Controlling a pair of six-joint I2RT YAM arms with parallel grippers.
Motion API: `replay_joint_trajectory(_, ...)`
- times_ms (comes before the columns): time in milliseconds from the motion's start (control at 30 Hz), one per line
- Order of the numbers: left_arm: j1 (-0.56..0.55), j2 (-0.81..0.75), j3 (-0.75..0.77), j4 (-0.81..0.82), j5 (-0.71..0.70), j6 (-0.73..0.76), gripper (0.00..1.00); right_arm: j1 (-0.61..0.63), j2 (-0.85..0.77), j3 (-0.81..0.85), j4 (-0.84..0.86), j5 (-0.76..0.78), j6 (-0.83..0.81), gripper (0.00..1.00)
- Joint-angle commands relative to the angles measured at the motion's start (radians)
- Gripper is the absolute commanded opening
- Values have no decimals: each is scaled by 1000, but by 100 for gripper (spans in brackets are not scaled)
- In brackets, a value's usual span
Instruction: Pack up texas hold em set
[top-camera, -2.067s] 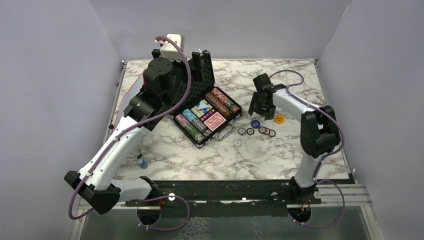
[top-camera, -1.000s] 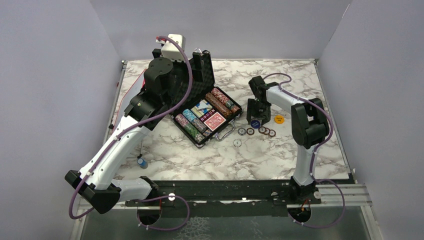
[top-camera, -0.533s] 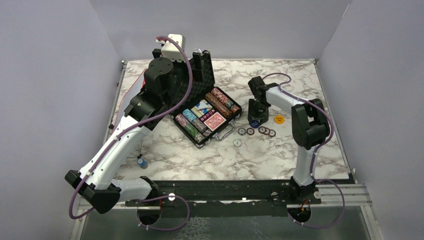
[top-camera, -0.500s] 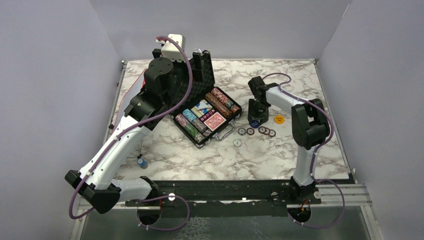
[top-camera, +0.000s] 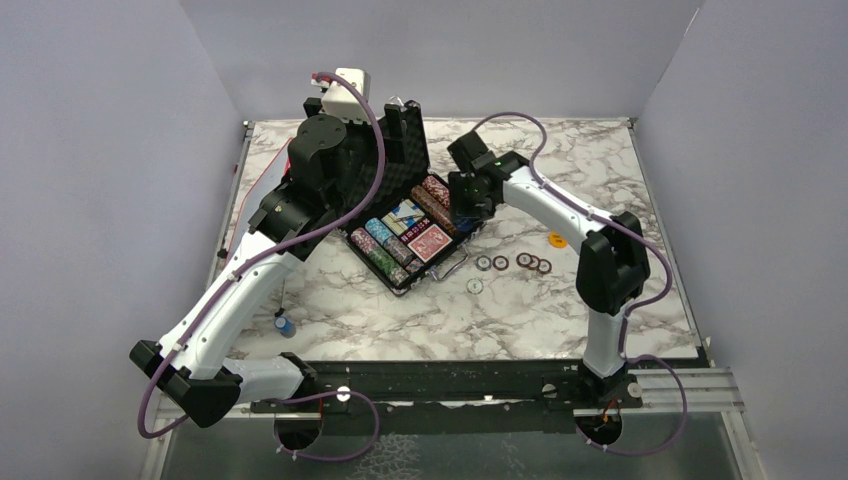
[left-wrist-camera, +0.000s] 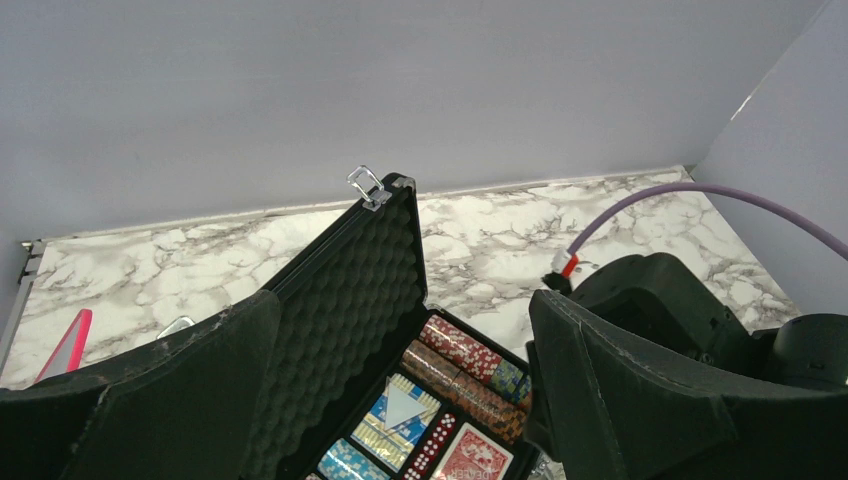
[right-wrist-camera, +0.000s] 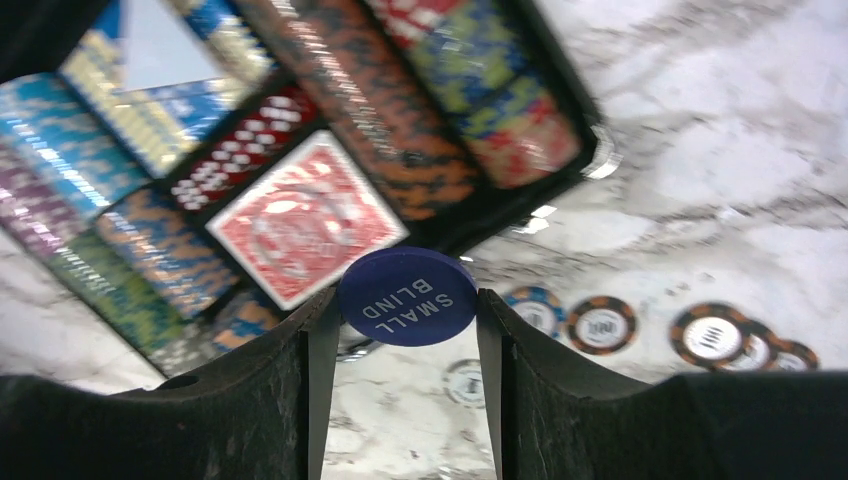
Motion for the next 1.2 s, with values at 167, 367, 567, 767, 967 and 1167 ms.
replay_joint_trajectory(167, 1, -11, 13, 10, -18, 1, 99, 126, 161, 174, -50, -37, -3, 53)
replay_joint_trajectory(367, 1, -9, 12, 10, -17, 1, 99, 144, 208, 190, -52, -55, -5, 54)
replay_joint_trajectory(567, 1, -1, 18, 10, -8, 0, 99, 146, 235, 207, -37, -60, -4, 54)
replay_joint_trajectory(767, 1, 0, 22, 10, -4, 0, 99, 146, 247, 210, -25, -93, -5, 57)
replay_joint_trajectory(967, 1, 0, 26, 10, -2, 1, 99, 146, 243, 220, -33, -95, 1, 66)
replay_joint_trajectory(1167, 1, -4, 25, 10, -2, 1, 99, 138, 166, 198, -18, 12, 44, 66)
